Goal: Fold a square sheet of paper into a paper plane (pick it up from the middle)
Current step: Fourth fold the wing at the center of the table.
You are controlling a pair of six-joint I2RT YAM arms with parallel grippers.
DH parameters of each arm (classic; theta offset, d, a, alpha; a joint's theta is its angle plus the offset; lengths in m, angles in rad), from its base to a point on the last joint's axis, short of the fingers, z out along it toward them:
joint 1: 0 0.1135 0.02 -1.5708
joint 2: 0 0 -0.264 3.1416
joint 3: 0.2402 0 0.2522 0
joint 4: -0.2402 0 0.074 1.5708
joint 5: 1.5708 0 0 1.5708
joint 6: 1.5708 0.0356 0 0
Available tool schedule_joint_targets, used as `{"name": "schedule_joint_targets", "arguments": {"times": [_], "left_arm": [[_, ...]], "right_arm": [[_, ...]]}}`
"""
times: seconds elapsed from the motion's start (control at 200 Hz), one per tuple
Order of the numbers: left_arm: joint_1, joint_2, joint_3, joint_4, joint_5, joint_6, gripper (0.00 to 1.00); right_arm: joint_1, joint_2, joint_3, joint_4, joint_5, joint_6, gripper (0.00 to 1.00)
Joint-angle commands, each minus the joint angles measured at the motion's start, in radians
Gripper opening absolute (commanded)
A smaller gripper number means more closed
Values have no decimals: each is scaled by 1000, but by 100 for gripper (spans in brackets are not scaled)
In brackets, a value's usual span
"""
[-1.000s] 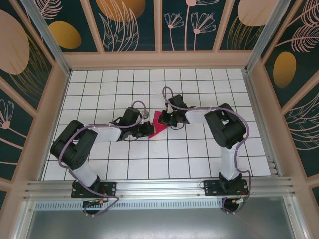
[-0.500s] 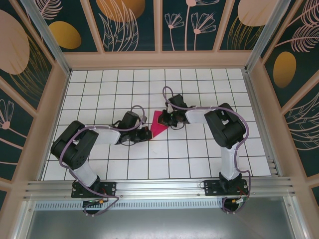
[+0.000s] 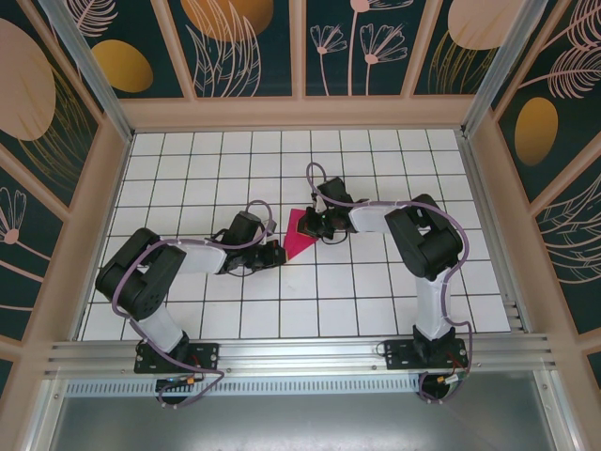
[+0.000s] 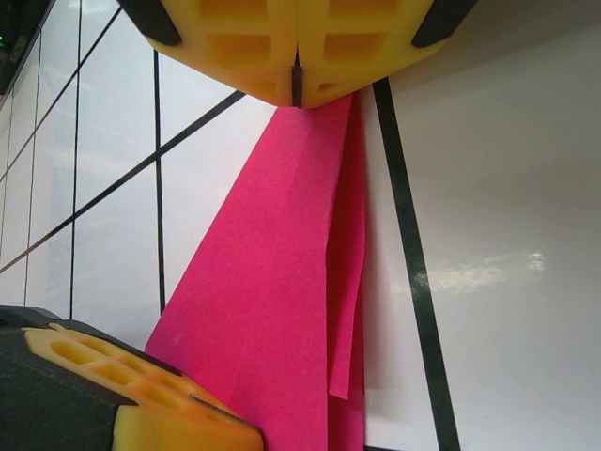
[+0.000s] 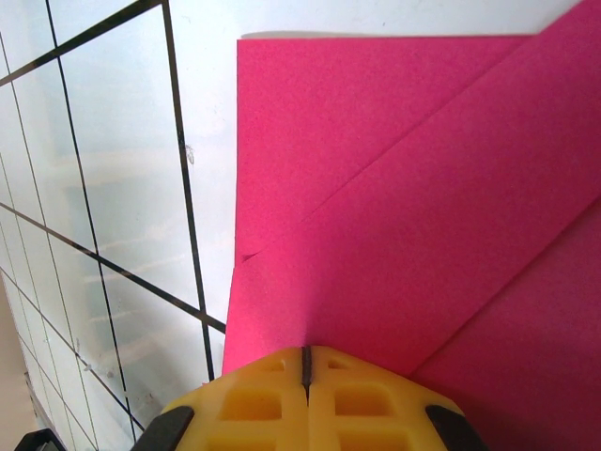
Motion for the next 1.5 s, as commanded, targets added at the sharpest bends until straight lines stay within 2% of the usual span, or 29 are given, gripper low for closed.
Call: {"name": "schedule_joint_targets", "arguments": {"times": [0.0,0.19,0.54,0.956,1.496], "left_arm": [[-5,-39,26,-13,-12,-14,4],[-5,-50,86,-25,-63,1,7],[-5,103,161,-33,-51,15,7],[-5,104,82,-57,8,23,5],[-19,19,-32,-101,2,51,1]], "right_arm": [[-2,101,-28,-108,128,-11,0],[-1,103,-34,-103,125,-10,0],[-2,105,-37,-101,121,-11,0],[-2,106,-38,-108,120,-14,0],[-1,114,-38,-114,126,-15,0]]}}
